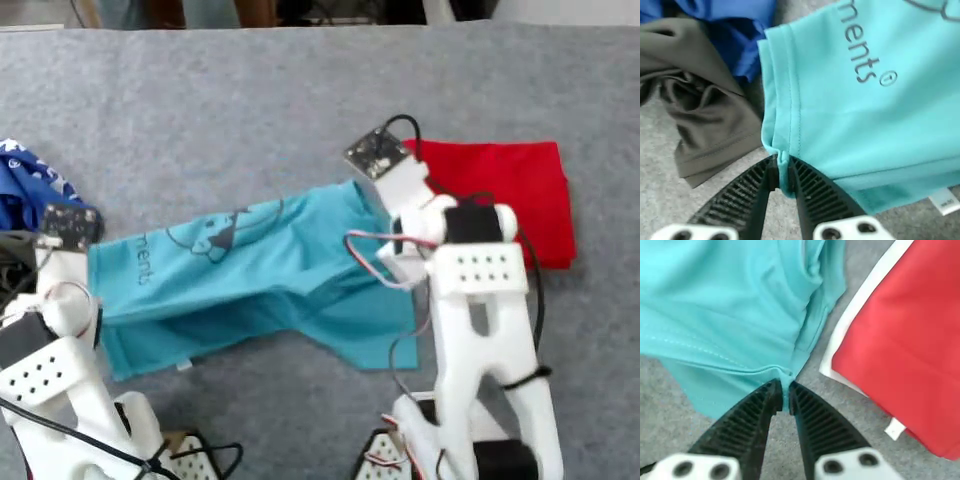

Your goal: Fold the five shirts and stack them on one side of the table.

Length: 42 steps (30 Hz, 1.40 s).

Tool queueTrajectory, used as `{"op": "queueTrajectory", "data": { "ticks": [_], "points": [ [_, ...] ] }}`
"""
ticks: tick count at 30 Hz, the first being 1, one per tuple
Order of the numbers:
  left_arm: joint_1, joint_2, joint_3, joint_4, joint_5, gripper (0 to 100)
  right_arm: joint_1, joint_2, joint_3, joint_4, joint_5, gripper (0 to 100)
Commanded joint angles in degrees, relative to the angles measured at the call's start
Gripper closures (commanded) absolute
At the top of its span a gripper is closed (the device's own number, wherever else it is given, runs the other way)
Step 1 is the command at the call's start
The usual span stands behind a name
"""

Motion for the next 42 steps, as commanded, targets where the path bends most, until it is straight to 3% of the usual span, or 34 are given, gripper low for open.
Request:
{"op": "queueTrajectory", "data": {
  "ticks": [1,5,9,17,24,34,38,42],
  "points": [
    [-0.48,-0.88,-12.70,-0.18,8.79,97,-0.53,-5.58,-8.92,0.00,-5.10,98.5],
    [-0.75,-0.97,-28.44,0.26,18.64,97,-0.70,-10.15,-22.81,-3.25,-10.90,98.5],
    [-0.75,-0.97,-44.26,3.25,22.77,97,-0.53,-11.12,-36.00,-10.02,-13.80,98.5],
    [-0.66,-0.97,-73.10,14.95,23.56,97,-0.53,-11.03,-54.02,-20.75,-20.31,98.5],
    [-0.66,-0.97,-91.91,19.96,23.30,97,-0.44,-11.30,-68.18,-21.10,-22.51,98.5],
    [-0.66,-0.97,-95.69,24.18,23.21,97,-0.44,-10.95,-73.80,-16.09,-22.68,98.5],
    [-0.13,-0.62,-94.64,30.07,23.65,97,-0.44,-11.03,-67.47,-15.30,-22.33,98.5],
    [-0.04,-0.97,-82.15,29.54,26.55,97,-0.70,-10.95,-52.79,-18.90,-22.42,98.5]
  ]
}}
